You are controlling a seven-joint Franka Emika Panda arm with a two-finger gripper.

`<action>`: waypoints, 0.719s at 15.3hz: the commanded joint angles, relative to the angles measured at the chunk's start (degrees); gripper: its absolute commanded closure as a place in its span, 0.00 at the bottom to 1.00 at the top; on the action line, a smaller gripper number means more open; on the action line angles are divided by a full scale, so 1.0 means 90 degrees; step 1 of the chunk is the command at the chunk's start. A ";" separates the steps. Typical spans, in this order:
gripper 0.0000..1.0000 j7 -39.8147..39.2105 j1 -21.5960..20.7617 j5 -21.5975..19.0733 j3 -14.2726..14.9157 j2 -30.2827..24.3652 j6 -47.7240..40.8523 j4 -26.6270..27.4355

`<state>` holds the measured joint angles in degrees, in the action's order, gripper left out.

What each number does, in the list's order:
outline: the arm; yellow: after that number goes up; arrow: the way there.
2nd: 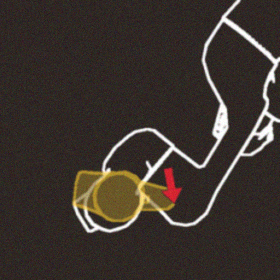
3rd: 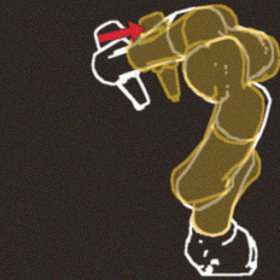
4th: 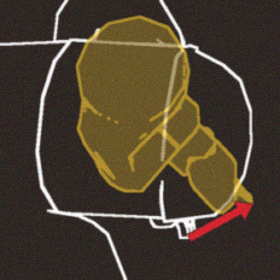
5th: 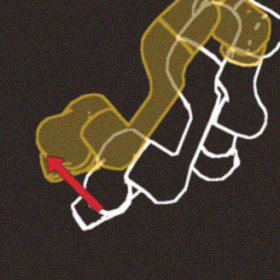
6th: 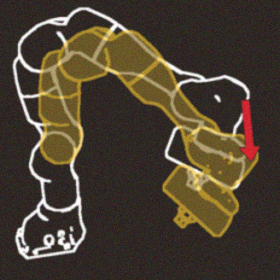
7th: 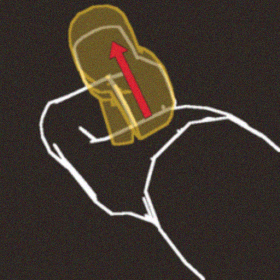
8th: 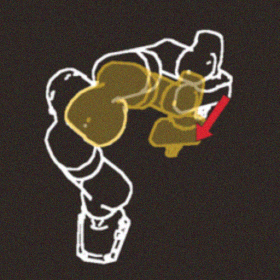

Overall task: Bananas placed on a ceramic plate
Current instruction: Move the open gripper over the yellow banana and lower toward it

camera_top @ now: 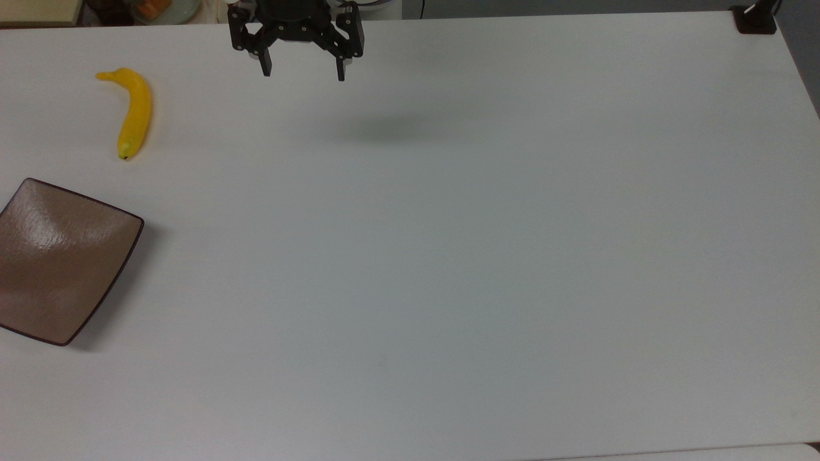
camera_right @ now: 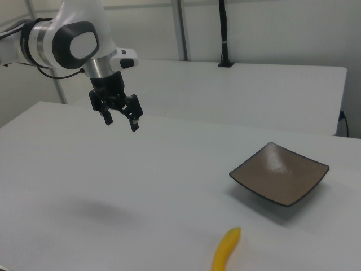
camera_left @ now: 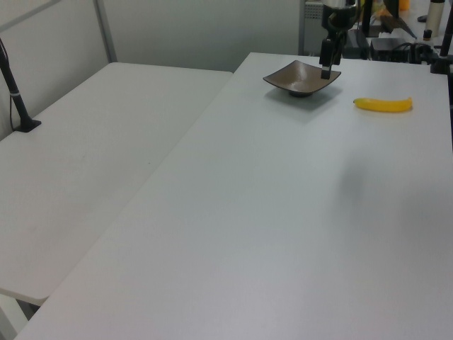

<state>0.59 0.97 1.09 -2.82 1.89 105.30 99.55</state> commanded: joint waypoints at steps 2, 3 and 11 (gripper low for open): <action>0.00 0.0032 0.0000 0.0122 0.0050 -0.0054 0.0039 0.0120; 0.00 0.0032 0.0000 0.0239 0.0050 -0.0063 0.0038 0.0169; 0.00 -0.0543 0.0419 0.0670 0.0118 -0.0151 0.0077 0.0423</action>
<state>-0.89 2.79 6.18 -2.41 2.12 105.30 101.13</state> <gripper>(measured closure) 0.000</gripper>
